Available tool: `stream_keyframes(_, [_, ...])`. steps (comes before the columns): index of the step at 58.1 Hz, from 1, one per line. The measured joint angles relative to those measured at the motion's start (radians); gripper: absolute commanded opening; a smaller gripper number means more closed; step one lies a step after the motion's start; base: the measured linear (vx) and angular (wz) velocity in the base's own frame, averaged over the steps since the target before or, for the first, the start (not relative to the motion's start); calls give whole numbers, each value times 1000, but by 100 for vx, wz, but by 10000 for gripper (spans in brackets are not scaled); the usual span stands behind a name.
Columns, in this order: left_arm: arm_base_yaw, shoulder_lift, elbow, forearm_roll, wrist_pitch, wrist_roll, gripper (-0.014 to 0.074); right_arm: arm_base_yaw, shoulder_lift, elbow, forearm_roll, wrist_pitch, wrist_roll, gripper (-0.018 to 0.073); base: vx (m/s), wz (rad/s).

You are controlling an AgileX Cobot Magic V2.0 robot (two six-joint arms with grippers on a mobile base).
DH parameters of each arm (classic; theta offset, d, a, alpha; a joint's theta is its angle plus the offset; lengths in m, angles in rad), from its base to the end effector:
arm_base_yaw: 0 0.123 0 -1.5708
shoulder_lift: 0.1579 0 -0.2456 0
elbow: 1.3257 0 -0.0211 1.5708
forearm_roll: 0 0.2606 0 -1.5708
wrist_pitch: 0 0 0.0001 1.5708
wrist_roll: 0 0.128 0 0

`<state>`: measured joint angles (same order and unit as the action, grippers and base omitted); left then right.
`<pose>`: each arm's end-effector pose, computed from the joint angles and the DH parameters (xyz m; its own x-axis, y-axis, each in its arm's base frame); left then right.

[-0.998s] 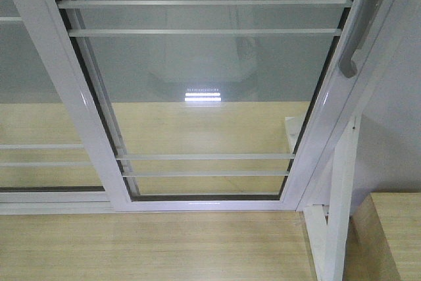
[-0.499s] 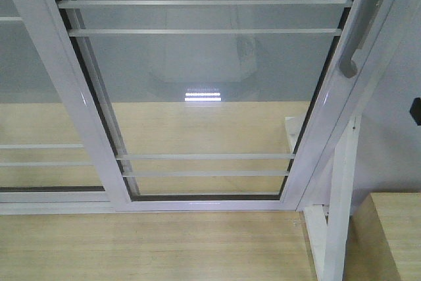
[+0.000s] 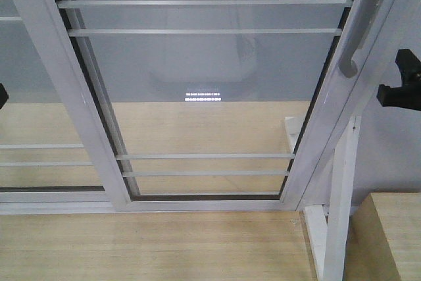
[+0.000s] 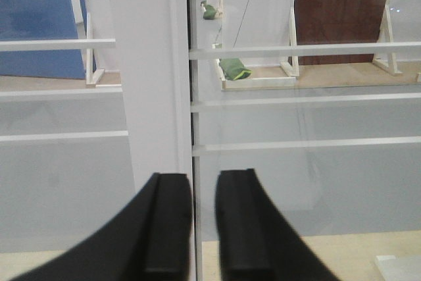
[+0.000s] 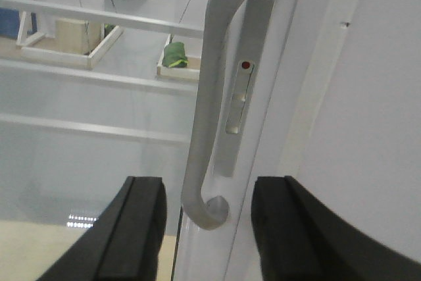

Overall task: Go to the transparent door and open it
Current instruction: 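Reach the right gripper to the door's vertical edge beside the handle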

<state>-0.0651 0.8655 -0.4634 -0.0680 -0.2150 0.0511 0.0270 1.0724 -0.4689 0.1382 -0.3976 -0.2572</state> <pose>0.2534 -0.0147 0.2591 -0.1008 -0.0088 -0.9949 0.0491 0.9987 -0.0138 0.2820 0.0008 0.2285 -0.1241 -0.1325 -0.9834 0.0100 0.9908 -0.1348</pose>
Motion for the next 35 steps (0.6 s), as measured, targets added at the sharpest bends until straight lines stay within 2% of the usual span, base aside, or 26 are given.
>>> stream_keyframes(9, [0,5,0,0,0,0,409,0,111,-22,-26,-80,97,407,0,0])
stream_keyframes(18, [0,5,0,0,0,0,409,0,259,-98,-180,-92,241,407,0,0])
stream_keyframes(22, [0,5,0,0,0,0,409,0,326,-142,-224,-96,270,407,0,0])
stream_keyframes(30, [0,5,0,0,0,0,409,0,435,-247,-222,-99,263,407,0,0])
stream_keyframes(35, [0,5,0,0,0,0,409,0,499,-308,-191,-101,222,407,0,0])
